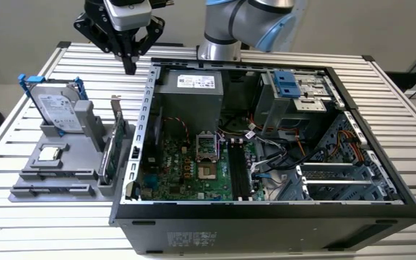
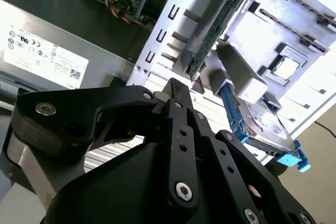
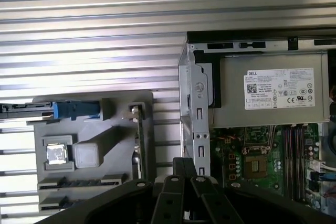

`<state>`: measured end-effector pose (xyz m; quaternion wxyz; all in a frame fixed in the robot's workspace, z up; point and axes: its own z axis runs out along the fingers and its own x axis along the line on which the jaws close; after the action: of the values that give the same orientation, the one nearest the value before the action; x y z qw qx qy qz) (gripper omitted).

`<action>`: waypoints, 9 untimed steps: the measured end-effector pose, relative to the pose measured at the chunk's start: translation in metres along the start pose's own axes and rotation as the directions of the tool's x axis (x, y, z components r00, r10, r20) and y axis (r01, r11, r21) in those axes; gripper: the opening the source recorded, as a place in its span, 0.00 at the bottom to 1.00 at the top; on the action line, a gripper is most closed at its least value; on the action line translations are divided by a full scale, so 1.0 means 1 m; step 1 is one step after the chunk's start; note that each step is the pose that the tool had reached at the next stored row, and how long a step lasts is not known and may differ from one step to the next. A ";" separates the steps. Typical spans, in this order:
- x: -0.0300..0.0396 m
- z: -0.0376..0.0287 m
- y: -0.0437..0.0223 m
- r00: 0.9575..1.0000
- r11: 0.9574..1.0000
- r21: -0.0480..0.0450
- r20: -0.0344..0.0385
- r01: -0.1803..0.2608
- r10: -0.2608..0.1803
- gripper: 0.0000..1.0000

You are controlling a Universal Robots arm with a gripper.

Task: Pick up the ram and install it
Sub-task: 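Reach for the ram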

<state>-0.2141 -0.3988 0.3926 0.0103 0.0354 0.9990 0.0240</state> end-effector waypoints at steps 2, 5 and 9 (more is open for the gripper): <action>0.0015 0.0000 -0.0001 1.000 1.000 0.000 0.000 0.000 0.000 0.00; 0.0034 -0.0001 -0.0002 1.000 1.000 0.000 0.000 0.000 0.000 0.00; 0.0061 -0.0001 -0.0004 1.000 1.000 0.000 0.000 0.000 0.000 0.00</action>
<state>-0.2202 -0.3988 0.3925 0.0104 0.0354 0.9990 0.0240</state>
